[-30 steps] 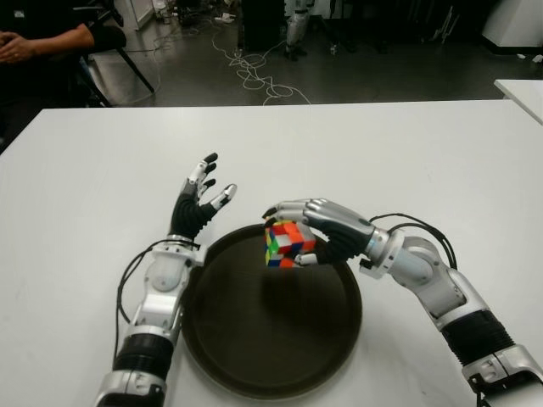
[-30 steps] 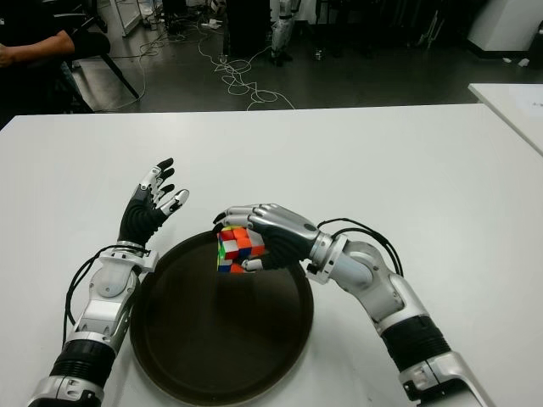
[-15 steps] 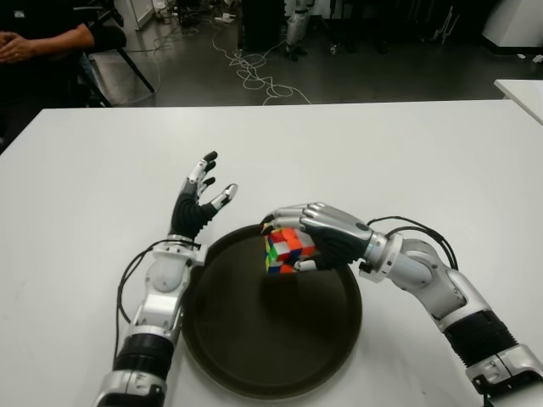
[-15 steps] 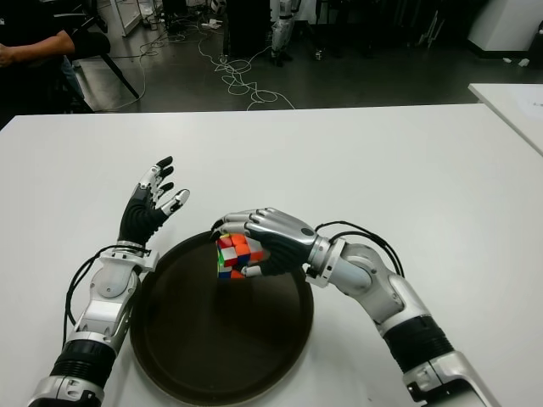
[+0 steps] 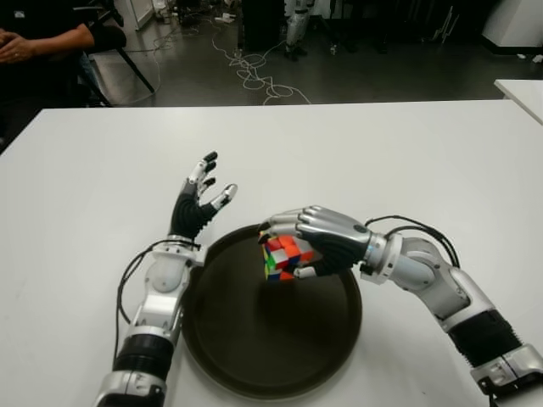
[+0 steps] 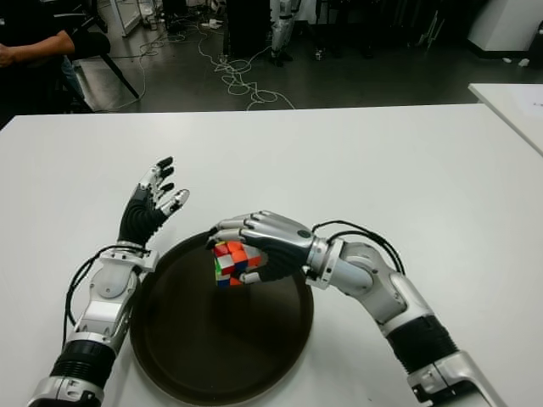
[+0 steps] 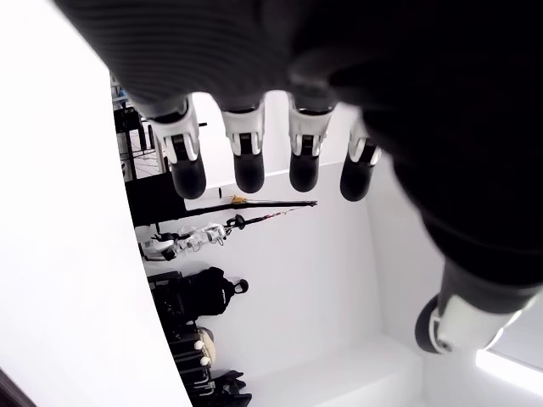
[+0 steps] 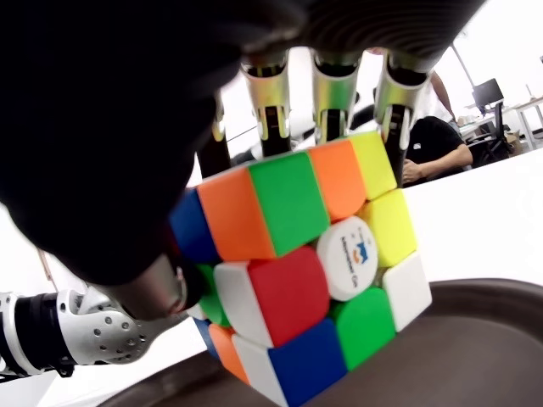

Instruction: Pick up the Rubik's Cube and put it in the plate

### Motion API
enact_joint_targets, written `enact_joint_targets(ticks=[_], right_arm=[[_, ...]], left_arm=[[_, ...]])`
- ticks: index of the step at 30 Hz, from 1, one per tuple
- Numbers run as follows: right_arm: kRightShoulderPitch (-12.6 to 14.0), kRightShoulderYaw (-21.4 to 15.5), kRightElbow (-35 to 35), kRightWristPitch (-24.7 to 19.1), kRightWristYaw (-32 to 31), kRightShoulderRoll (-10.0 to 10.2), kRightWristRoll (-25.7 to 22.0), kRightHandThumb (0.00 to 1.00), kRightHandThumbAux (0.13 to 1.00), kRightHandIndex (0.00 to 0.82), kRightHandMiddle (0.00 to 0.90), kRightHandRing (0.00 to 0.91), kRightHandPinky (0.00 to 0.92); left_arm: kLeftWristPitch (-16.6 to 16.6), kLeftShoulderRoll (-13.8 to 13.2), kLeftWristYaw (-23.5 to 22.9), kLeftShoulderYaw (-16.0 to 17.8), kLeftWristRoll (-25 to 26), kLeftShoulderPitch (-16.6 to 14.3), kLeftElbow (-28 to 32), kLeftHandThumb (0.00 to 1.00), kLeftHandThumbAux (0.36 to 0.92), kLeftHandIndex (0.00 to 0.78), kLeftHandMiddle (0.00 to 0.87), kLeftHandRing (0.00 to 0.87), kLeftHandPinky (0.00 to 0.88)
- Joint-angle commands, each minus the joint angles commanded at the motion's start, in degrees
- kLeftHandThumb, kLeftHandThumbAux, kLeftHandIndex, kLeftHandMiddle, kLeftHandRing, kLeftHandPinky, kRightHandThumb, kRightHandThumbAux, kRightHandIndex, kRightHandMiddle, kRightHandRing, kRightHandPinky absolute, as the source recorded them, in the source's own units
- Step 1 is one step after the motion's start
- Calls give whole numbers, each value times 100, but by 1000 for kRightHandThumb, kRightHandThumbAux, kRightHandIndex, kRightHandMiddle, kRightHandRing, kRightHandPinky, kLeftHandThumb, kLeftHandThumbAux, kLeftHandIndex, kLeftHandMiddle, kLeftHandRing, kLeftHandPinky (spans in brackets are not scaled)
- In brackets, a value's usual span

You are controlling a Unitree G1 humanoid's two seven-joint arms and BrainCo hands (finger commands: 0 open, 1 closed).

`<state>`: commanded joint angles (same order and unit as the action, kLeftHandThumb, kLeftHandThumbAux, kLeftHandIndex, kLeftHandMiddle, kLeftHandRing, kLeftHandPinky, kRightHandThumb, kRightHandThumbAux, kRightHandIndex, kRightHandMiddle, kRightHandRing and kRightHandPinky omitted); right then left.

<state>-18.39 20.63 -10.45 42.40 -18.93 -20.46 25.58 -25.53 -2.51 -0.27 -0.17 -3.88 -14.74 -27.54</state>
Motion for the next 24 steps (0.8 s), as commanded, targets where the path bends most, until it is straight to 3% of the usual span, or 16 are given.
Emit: enact_joint_targets(ticks=[8, 18, 24], right_arm=[[38, 19, -23, 277, 211, -3, -15, 694, 730, 421, 556, 585, 586], [17, 65, -115, 644, 197, -47, -159, 692, 730, 419, 463, 469, 453], [26, 102, -67, 676, 34, -141, -337, 685, 738, 407, 305, 305, 320]], left_arm=[[-23, -5, 4, -4, -12, -6, -20, 0, 599, 15, 40, 0, 0], [7, 9, 13, 3, 1, -15, -12, 0, 617, 16, 45, 0, 0], [57, -5, 47, -3, -42, -39, -8, 0, 592, 27, 49, 0, 0]])
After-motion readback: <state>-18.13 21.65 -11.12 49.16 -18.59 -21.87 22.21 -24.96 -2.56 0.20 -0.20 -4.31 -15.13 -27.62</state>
